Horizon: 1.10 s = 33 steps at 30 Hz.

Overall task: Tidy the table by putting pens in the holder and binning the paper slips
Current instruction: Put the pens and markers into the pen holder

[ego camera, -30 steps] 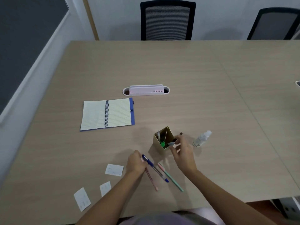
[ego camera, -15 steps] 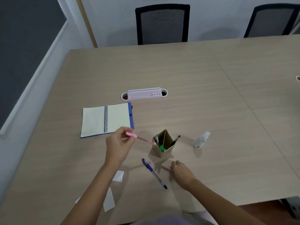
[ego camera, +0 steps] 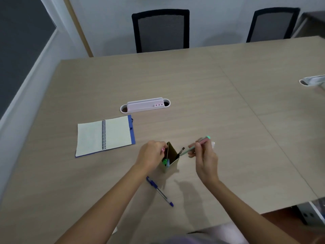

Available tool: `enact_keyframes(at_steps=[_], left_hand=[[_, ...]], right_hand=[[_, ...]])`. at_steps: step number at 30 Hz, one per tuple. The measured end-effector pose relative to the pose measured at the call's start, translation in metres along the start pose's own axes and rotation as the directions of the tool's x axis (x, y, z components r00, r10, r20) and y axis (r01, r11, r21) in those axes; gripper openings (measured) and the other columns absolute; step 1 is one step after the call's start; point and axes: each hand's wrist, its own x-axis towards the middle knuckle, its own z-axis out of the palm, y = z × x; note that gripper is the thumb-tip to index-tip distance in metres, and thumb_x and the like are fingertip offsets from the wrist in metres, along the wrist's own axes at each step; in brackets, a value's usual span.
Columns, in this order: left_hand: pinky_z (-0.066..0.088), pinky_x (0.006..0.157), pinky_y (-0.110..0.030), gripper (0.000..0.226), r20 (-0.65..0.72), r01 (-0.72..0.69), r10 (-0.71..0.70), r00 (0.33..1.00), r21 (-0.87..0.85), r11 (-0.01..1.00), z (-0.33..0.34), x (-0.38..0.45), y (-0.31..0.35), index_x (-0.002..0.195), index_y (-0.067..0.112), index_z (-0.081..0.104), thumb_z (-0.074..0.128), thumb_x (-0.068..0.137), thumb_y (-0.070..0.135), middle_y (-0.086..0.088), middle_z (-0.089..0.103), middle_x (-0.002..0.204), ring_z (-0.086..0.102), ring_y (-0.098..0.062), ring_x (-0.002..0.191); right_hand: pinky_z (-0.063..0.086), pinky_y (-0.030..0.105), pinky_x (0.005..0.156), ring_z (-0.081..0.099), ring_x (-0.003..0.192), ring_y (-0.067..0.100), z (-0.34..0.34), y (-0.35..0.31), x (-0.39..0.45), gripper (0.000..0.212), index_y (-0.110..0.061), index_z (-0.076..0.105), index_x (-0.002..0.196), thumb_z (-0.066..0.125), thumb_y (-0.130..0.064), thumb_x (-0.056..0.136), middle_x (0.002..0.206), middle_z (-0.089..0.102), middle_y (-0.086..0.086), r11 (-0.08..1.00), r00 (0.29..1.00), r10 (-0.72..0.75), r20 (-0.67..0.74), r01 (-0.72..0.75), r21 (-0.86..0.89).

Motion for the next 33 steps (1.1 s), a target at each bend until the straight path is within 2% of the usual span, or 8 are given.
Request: enact_keyframes(at_steps=[4, 7, 11, 16, 19, 24, 28, 33], left_hand=[[0.05, 0.09, -0.03, 0.03, 0.035, -0.003, 0.005, 0.999, -0.031, 1.0, 0.012, -0.006, -0.009, 0.118, 0.023, 0.065, 0.059, 0.089, 0.018, 0.001, 0.069, 0.113, 0.059, -0.015, 0.105], [0.045, 0.092, -0.022, 0.039, -0.118, -0.025, -0.004, 0.993, -0.245, 0.969, 0.015, -0.024, -0.012, 0.123, 0.022, 0.058, 0.063, 0.085, 0.018, 0.004, 0.059, 0.117, 0.054, -0.008, 0.106], [0.049, 0.077, -0.021, 0.028, -0.273, 0.167, -0.355, 0.894, -0.532, 0.83, 0.036, -0.056, -0.02, 0.12, 0.017, 0.053, 0.053, 0.092, 0.015, 0.002, 0.053, 0.112, 0.053, -0.002, 0.085], [0.051, 0.074, -0.032, 0.035, 0.156, 0.633, -0.618, 0.771, -0.295, 0.716, 0.083, -0.066, -0.042, 0.122, 0.012, 0.044, 0.055, 0.092, 0.026, -0.01, 0.063, 0.108, 0.063, -0.023, 0.089], [0.052, 0.076, -0.039, 0.029, 0.228, 0.688, -0.653, 0.722, -0.142, 0.711, 0.094, -0.061, -0.039, 0.108, 0.012, 0.043, 0.058, 0.088, 0.027, -0.014, 0.065, 0.104, 0.064, -0.031, 0.092], [0.05, 0.089, -0.04, 0.035, 0.262, 0.731, -0.689, 0.676, -0.112, 0.673, 0.095, -0.049, -0.042, 0.115, 0.004, 0.049, 0.06, 0.084, 0.014, -0.019, 0.063, 0.116, 0.06, -0.035, 0.108], [0.047, 0.071, -0.033, 0.018, 0.045, 0.666, -0.691, 0.721, -0.319, 0.674, 0.052, -0.064, -0.051, 0.104, 0.004, 0.055, 0.056, 0.086, 0.007, -0.017, 0.067, 0.095, 0.06, -0.027, 0.079], [0.047, 0.066, -0.008, 0.019, -0.497, 0.186, -0.531, 0.686, -0.586, 0.789, -0.057, -0.048, -0.023, 0.103, 0.02, 0.055, 0.062, 0.088, 0.011, 0.007, 0.064, 0.083, 0.064, -0.001, 0.066]], right_hand=[[0.051, 0.017, 0.066, 0.06, 0.079, 0.004, 0.017, 0.016, 0.002, 0.008, -0.012, 0.059, 0.087, 0.056, -0.015, 0.093, 0.093, 0.059, 0.002, 0.981, 0.992, -0.098, 0.075, 0.109, -0.161], [0.045, 0.01, 0.07, 0.05, 0.092, -0.009, 0.025, 0.031, 0.004, 0.006, -0.014, 0.067, 0.087, 0.064, -0.019, 0.089, 0.111, 0.048, -0.003, 0.957, 0.986, -0.08, 0.148, 0.118, -0.265], [0.047, 0.022, 0.082, 0.045, 0.097, -0.006, 0.028, 0.046, 0.007, 0.008, -0.016, 0.069, 0.089, 0.065, -0.022, 0.087, 0.123, 0.047, -0.001, 0.937, 0.959, 0.015, 0.283, 0.085, -0.337], [0.054, 0.02, 0.075, 0.06, 0.099, 0.014, 0.024, 0.044, 0.004, 0.049, -0.02, 0.039, 0.127, 0.057, -0.003, 0.085, 0.12, 0.051, 0.0, 0.968, 0.916, 0.16, 0.367, -0.074, -0.239], [0.056, 0.026, 0.073, 0.063, 0.091, 0.015, 0.023, 0.048, 0.001, 0.066, -0.025, 0.027, 0.135, 0.055, 0.001, 0.081, 0.117, 0.052, 0.0, 0.942, 0.842, 0.273, 0.465, -0.135, -0.309], [0.058, 0.037, 0.072, 0.069, 0.076, 0.021, 0.029, 0.059, 0.013, 0.084, -0.031, 0.02, 0.141, 0.066, -0.004, 0.077, 0.107, 0.063, 0.005, 0.885, 0.784, 0.324, 0.53, -0.053, -0.462], [0.058, 0.041, 0.076, 0.067, 0.086, 0.027, 0.037, 0.065, 0.035, 0.11, -0.046, 0.017, 0.142, 0.082, -0.011, 0.061, 0.1, 0.065, 0.014, 0.886, 0.65, 0.379, 0.659, -0.048, -0.462], [0.057, 0.051, 0.081, 0.064, 0.099, 0.032, 0.053, 0.088, 0.07, 0.089, -0.044, 0.044, 0.12, 0.084, -0.023, 0.044, 0.105, 0.067, 0.01, 0.923, 0.606, 0.298, 0.738, 0.013, -0.384]])
